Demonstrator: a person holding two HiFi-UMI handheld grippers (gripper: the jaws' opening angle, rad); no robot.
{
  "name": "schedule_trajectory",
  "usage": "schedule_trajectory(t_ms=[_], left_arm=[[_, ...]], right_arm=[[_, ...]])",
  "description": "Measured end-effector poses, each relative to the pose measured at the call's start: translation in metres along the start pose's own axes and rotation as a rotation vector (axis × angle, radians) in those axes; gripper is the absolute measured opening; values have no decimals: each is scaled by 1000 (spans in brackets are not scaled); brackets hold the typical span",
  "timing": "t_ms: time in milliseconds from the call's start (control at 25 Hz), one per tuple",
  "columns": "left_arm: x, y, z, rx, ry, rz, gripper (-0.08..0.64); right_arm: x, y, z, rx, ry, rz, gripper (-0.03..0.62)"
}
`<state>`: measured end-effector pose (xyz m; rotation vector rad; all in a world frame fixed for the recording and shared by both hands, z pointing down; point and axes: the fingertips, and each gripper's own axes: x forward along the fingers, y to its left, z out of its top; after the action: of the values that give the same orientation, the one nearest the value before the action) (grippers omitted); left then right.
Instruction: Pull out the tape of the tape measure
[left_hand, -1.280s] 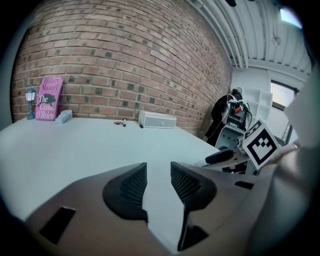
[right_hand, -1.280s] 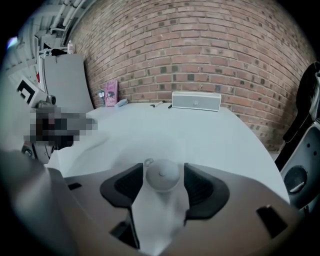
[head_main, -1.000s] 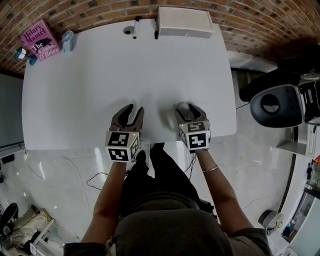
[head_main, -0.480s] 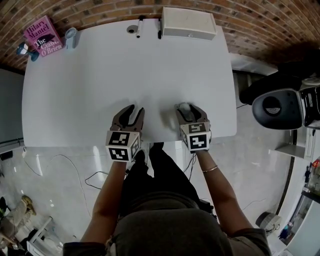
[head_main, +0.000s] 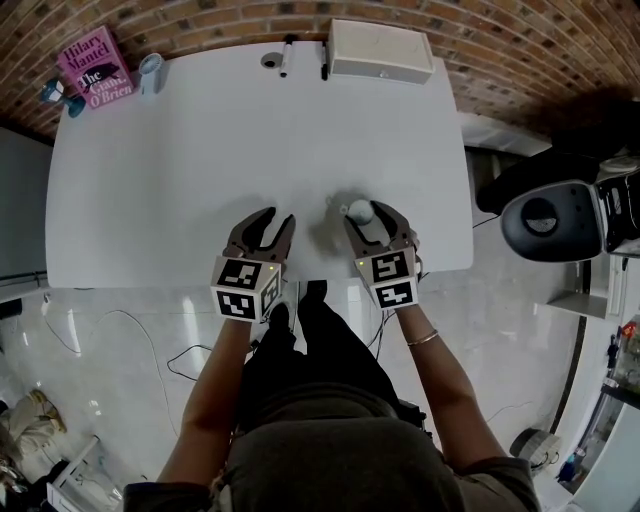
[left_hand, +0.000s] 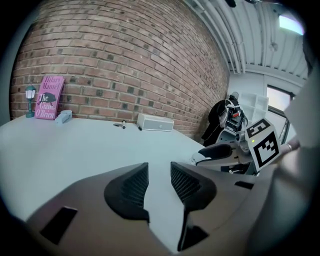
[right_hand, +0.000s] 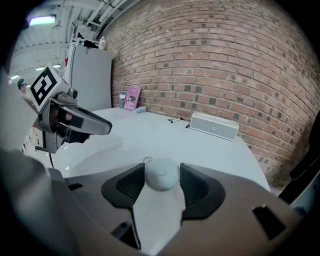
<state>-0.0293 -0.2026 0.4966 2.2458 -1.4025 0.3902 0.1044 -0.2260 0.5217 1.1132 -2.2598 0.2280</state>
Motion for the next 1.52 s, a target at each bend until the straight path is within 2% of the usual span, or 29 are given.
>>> schedule_trajectory(t_ms=[480,720,1200,1520], left_arm=[[-19,-5,15,39,-46,-69,144],[-30,-17,21,44,-45,-160,144],[-42,-35,20,64,3,-323,143],[-47,-37,16,9,19,-399,98]], right_arm=[[-11,42,39,-146,-99,43,224],[-18,64,58,-234,-155,58,224],[-35,96,75,-304,-199,58,224],[-43,106,80,-323,-225,60,224]])
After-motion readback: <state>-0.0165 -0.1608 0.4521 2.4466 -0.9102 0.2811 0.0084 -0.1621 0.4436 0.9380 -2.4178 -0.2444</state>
